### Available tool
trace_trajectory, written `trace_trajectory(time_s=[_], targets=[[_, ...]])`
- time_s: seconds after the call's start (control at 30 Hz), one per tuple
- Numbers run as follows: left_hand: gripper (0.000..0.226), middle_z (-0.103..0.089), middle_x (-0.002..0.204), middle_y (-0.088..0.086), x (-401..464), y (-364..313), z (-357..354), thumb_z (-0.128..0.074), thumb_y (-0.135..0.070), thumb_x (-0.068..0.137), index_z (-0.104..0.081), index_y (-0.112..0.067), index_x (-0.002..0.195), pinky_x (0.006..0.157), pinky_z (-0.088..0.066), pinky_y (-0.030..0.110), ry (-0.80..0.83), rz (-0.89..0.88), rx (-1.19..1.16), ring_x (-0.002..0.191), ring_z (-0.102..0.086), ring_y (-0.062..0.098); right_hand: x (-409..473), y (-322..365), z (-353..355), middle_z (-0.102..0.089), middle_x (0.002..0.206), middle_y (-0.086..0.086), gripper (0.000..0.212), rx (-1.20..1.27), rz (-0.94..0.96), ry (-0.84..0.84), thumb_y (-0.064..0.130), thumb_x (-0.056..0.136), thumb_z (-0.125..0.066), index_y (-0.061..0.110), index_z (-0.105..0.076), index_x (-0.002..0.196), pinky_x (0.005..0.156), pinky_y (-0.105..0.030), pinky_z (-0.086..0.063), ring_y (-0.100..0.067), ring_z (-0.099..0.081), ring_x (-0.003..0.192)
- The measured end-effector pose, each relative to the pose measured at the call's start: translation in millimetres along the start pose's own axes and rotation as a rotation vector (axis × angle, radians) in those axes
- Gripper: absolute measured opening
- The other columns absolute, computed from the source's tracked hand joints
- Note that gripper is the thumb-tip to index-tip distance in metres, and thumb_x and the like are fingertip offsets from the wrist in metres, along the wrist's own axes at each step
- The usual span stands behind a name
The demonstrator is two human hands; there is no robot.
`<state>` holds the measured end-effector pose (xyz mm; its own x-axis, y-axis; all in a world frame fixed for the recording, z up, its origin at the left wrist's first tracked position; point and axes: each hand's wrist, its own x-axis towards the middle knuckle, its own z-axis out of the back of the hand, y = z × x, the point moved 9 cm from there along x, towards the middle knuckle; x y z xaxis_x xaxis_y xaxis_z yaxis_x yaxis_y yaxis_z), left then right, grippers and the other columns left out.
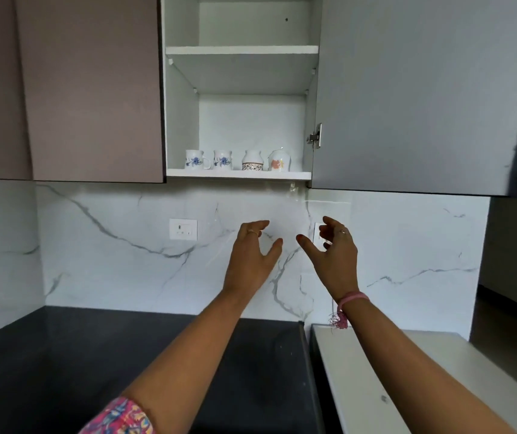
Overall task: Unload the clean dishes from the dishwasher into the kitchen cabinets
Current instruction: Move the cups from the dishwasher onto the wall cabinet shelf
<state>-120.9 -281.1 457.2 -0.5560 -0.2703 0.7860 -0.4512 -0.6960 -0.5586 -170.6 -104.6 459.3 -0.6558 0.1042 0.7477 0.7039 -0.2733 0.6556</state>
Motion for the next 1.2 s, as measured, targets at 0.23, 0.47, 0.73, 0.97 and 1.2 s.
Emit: trace_trajectory(time_s=[0.23, 0.47, 0.73, 0.97, 1.2], targets=[[0.049, -0.050, 0.132, -0.003, -73.1, -37.2, 18.6, -0.063, -0.037, 0.088, -0.049, -0.020, 0.132, 0.092, -0.038, 0.014, 0.025, 0.063, 0.054, 0.117, -0.052, 0.009, -57.5, 20.7, 50.9, -0.058, 0.126, -0.008, 0.062, 0.094, -0.064, 0.010, 0.025, 0.080, -0.076, 0.009, -0.049, 0.133, 0.091, -0.021, -0.044, -0.012, -0.055, 0.109], [0.046, -0.049, 0.125, -0.011, -151.7, -78.7, 33.8, -0.061, -0.037, 0.089, -0.048, -0.023, 0.131, 0.087, -0.039, 0.013, 0.052, 0.099, 0.054, 0.105, -0.047, -0.005, -114.5, 31.4, 108.7, -0.057, 0.125, -0.005, 0.063, 0.183, -0.141, 0.006, 0.027, 0.079, -0.076, 0.011, -0.048, 0.133, 0.092, -0.022, -0.044, -0.011, -0.055, 0.108], [0.044, -0.057, 0.118, 0.001, -274.3, -115.0, 31.7, -0.068, -0.026, 0.085, -0.055, -0.011, 0.125, 0.078, -0.037, 0.003, 0.084, 0.185, 0.005, 0.098, -0.056, 0.006, -225.7, 4.0, 200.3, -0.056, 0.123, -0.003, 0.061, 0.110, -0.234, 0.076, 0.024, 0.079, -0.076, 0.013, -0.048, 0.132, 0.088, -0.019, -0.044, -0.009, -0.054, 0.106], [0.038, -0.059, 0.118, 0.001, -418.6, -124.0, 1.5, -0.067, -0.022, 0.086, -0.055, -0.014, 0.122, 0.074, -0.044, 0.007, 0.182, 0.438, -0.107, 0.096, -0.060, 0.009, -344.9, -66.1, 300.1, -0.057, 0.122, -0.005, 0.058, -0.074, -0.440, 0.138, 0.022, 0.080, -0.075, 0.012, -0.049, 0.130, 0.090, -0.027, -0.049, -0.014, -0.055, 0.107], [0.037, -0.058, 0.118, -0.002, -529.6, -128.8, -37.9, -0.065, -0.022, 0.088, -0.053, -0.016, 0.122, 0.070, -0.044, 0.006, 0.267, 0.642, -0.128, 0.096, -0.060, 0.010, -443.6, -131.6, 371.8, -0.063, 0.110, -0.011, 0.054, -0.232, -0.626, 0.125, 0.018, 0.079, -0.076, 0.003, -0.053, 0.125, 0.081, -0.021, -0.045, -0.022, -0.061, 0.100]])
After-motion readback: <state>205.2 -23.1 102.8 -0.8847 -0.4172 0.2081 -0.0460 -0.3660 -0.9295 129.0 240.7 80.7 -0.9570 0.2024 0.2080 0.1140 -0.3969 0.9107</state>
